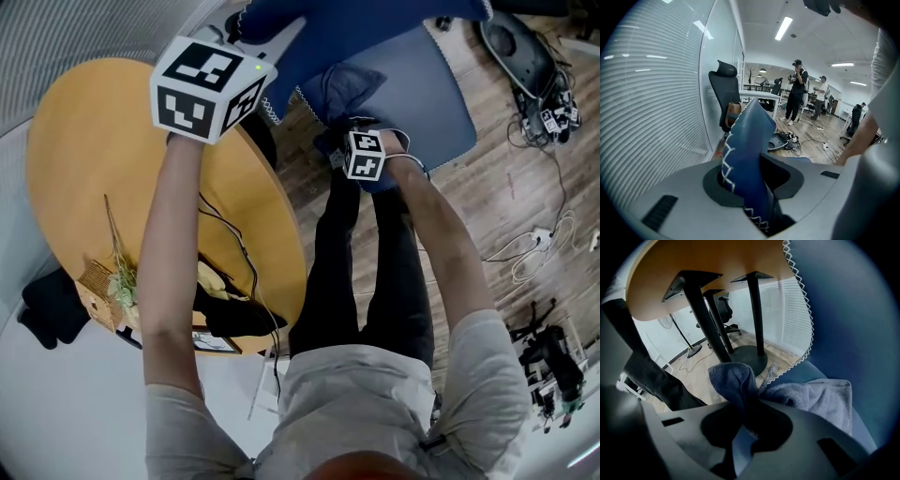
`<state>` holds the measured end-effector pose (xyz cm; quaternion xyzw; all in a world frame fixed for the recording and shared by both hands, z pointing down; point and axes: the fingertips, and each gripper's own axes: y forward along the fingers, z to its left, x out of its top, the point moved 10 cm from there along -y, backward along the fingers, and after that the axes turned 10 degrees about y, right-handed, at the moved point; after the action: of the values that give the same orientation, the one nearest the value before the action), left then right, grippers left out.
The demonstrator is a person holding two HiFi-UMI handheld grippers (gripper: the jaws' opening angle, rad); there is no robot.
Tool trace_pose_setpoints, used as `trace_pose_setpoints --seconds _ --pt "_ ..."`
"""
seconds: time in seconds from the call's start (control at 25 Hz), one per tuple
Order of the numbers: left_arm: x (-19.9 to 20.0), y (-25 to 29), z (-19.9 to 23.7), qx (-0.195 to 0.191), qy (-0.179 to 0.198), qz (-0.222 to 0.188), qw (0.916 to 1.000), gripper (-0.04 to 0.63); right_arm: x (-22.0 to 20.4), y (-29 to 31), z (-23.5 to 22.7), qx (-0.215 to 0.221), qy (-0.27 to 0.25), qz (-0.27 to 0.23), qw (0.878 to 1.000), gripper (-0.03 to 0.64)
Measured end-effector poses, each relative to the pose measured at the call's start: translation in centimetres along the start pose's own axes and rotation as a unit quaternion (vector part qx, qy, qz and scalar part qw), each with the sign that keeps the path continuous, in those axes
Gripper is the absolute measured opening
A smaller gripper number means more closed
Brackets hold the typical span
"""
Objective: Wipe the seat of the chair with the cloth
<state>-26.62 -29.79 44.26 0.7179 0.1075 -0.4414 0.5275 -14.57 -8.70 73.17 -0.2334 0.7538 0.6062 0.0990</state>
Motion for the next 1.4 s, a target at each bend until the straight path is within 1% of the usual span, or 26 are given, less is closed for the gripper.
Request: trace_pose_setpoints --seconds 0.16,0.36,0.6,0.8,1.04,1.16,1.28,1.4 --pt "0.0 -0.1 0.0 0.000 0.000 -0.001 1.0000 0.124 -1.4 -0.8 0.0 -0.011 -0.031 -0.007 0.999 0.051" --pt "0.0 -0.2 0.1 0.004 0.001 0.001 1.0000 0.124 -3.8 -2.1 -0.8 -0.025 -0.011 -0.008 1.000 0.051" --pt "0.2 0.0 0.0 0.020 -0.012 0.010 0.9997 0.129 -7.4 -3.7 -2.2 -0.034 -0.033 -0.006 0.999 0.051" --pt "0.2 0.1 0.3 0.011 -0.021 0.017 0.9996 0.130 -9.4 -4.9 -3.2 -0.034 -0.034 -0.002 0.999 0.051" --pt "0.4 0.3 0.0 0.023 -0.030 0.034 0.9987 0.135 -13.0 -7.0 -4.7 -0.037 -0.046 0.007 0.998 0.051" --pt "0.4 0.3 0.1 0.026 -0.035 0.044 0.9981 0.140 -14.6 -8.0 -5.8 -0.044 -0.043 0.011 0.998 0.051" --pt "0.4 0.4 0.2 0.027 -0.030 0.048 0.9980 0.141 -16.1 -8.9 -6.7 -0.053 -0.044 0.012 0.998 0.051" --pt "0.5 0.4 0.2 0.022 -0.027 0.053 0.9980 0.141 -17.4 -9.7 -7.5 -0.063 -0.027 0.008 0.998 0.051"
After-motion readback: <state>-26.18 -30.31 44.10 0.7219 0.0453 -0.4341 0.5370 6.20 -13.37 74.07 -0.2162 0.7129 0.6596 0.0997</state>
